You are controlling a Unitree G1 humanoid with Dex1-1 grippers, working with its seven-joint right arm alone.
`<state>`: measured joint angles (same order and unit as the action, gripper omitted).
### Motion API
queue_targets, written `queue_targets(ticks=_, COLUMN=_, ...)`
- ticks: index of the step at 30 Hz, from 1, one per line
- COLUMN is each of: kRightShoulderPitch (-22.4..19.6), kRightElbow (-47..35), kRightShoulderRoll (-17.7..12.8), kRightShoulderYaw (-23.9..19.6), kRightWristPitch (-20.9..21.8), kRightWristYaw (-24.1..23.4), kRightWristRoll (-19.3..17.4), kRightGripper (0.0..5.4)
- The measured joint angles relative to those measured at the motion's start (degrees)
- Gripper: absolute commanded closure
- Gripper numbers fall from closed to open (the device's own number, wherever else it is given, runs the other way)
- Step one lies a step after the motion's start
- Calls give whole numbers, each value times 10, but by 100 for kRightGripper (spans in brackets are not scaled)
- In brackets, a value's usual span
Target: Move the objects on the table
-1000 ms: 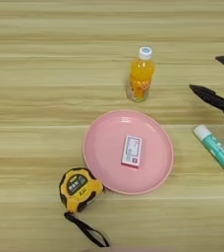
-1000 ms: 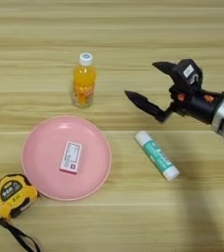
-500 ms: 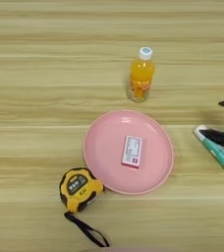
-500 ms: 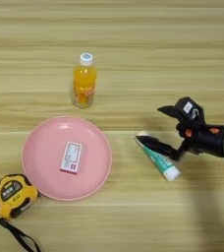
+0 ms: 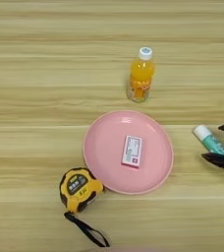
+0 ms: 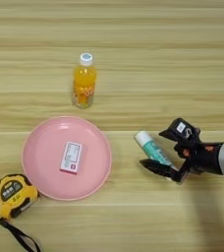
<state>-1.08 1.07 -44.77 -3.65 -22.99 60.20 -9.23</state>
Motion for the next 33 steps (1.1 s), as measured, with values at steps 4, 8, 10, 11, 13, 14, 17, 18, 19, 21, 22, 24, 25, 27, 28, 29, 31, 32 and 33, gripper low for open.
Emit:
queue_targets(ticks=4, kRightShoulderPitch=-1, kRightElbow=16, kRightShoulderRoll=5, kRightShoulderYaw=9, kRightWristPitch=2, kRightWristYaw=-6, kRightWristRoll=9, kRightGripper=50)
queue_targets(ticks=8, kRightShoulderPitch=-1, kRightElbow=33, kRightShoulderRoll=10, kRightShoulderYaw=12, kRightWristPitch=7, kRightWristYaw=-9, kRightWristRoll=11, kRightGripper=94)
queue_targets(ticks=10, kRightShoulderPitch=-1, kRightElbow=35, kRightShoulderRoll=13, kRightShoulderYaw=14, kRightWristPitch=10, kRightWristYaw=-9, kRightWristRoll=11, kRightGripper=117)
queue_targets(ticks=11, kRightShoulderPitch=-1, kRightElbow=37, kRightShoulderRoll=14, kRightShoulderYaw=15, kRightWristPitch=10, kRightWristYaw=-10, kRightWristRoll=11, kRightGripper=127)
queue_targets(ticks=13, kRightShoulderPitch=-1, kRightElbow=40, kRightShoulderRoll=17, kRightShoulderYaw=16, kRightWristPitch=11, kRightWristYaw=-10, kRightWristRoll=11, kRightGripper=149)
queue_targets(ticks=14, kRightShoulderPitch=-2, kRightElbow=43, kRightShoulderRoll=19, kRightShoulderYaw=16, kRightWristPitch=11, kRightWristYaw=-10, kRightWristRoll=11, kRightGripper=159)
queue_targets(ticks=17, kRightShoulderPitch=-2, kRightElbow=45, kRightShoulderRoll=22, kRightShoulderYaw=18, kRightWristPitch=12, kRightWristYaw=-10, kRightWristRoll=12, kRightGripper=194)
queue_targets(ticks=18, kRightShoulderPitch=-2, kRightElbow=48, kRightShoulderRoll=22, kRightShoulderYaw=18, kRightWristPitch=12, kRightWristYaw=-10, kRightWristRoll=12, kRightGripper=201)
queue_targets(ticks=19, kRightShoulderPitch=-3, kRightElbow=51, kRightShoulderRoll=23, kRightShoulderYaw=19, kRightWristPitch=13, kRightWristYaw=-10, kRightWristRoll=12, kRightGripper=217)
queue_targets(ticks=21, kRightShoulderPitch=-3, kRightElbow=56, kRightShoulderRoll=24, kRightShoulderYaw=20, kRightWristPitch=13, kRightWristYaw=-10, kRightWristRoll=13, kRightGripper=241)
queue_targets(ticks=22, kRightShoulderPitch=-3, kRightElbow=56, kRightShoulderRoll=24, kRightShoulderYaw=20, kRightWristPitch=13, kRightWristYaw=-10, kRightWristRoll=13, kRightGripper=247)
queue_targets(ticks=24, kRightShoulderPitch=-5, kRightElbow=58, kRightShoulderRoll=25, kRightShoulderYaw=20, kRightWristPitch=16, kRightWristYaw=-10, kRightWristRoll=13, kRightGripper=272)
queue_targets(ticks=25, kRightShoulderPitch=-6, kRightElbow=59, kRightShoulderRoll=25, kRightShoulderYaw=20, kRightWristPitch=21, kRightWristYaw=-10, kRightWristRoll=13, kRightGripper=279)
queue_targets(ticks=27, kRightShoulderPitch=-8, kRightElbow=60, kRightShoulderRoll=25, kRightShoulderYaw=20, kRightWristPitch=23, kRightWristYaw=-10, kRightWristRoll=14, kRightGripper=315)
queue_targets(ticks=28, kRightShoulderPitch=-8, kRightElbow=61, kRightShoulderRoll=25, kRightShoulderYaw=20, kRightWristPitch=23, kRightWristYaw=-11, kRightWristRoll=15, kRightGripper=324)
queue_targets(ticks=29, kRightShoulderPitch=-8, kRightElbow=61, kRightShoulderRoll=25, kRightShoulderYaw=20, kRightWristPitch=23, kRightWristYaw=-11, kRightWristRoll=15, kRightGripper=342)
queue_targets(ticks=31, kRightShoulderPitch=-11, kRightElbow=65, kRightShoulderRoll=25, kRightShoulderYaw=20, kRightWristPitch=24, kRightWristYaw=-11, kRightWristRoll=17, kRightGripper=367)
queue_targets(ticks=32, kRightShoulderPitch=-14, kRightElbow=66, kRightShoulderRoll=26, kRightShoulderYaw=20, kRightWristPitch=25, kRightWristYaw=-14, kRightWristRoll=19, kRightGripper=371)
queue_targets(ticks=33, kRightShoulderPitch=-17, kRightElbow=68, kRightShoulderRoll=28, kRightShoulderYaw=20, kRightWristPitch=25, kRightWristYaw=-21, kRightWristRoll=21, kRightGripper=372)
